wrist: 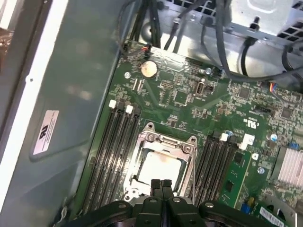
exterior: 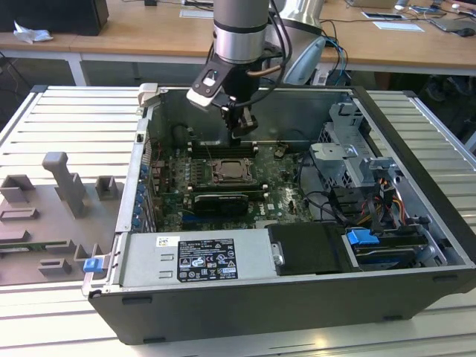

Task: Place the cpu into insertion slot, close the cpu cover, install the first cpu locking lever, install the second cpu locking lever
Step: 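Install the first cpu locking lever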

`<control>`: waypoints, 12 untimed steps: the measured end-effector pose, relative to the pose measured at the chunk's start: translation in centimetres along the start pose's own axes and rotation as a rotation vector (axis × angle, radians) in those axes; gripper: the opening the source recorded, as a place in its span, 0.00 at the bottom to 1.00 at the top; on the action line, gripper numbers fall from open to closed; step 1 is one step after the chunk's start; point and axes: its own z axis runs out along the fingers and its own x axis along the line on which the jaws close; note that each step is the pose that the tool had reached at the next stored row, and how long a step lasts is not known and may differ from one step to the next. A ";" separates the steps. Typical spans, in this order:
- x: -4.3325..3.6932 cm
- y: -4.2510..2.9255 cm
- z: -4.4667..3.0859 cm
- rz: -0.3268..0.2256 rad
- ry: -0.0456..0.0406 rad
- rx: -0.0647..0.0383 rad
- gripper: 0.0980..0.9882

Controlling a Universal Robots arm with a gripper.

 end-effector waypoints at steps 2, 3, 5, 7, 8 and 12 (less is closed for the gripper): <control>0.00 0.00 0.00 -0.023 0.0005 0.000 0.01; 0.00 0.00 0.00 -0.034 0.0009 0.000 0.01; 0.00 0.00 0.00 -0.050 0.0013 0.000 0.01; 0.00 0.00 0.00 -0.075 0.0018 0.000 0.01; 0.00 0.00 0.00 -0.082 0.0020 0.000 0.01; 0.00 0.00 0.00 -0.128 0.0031 0.001 0.01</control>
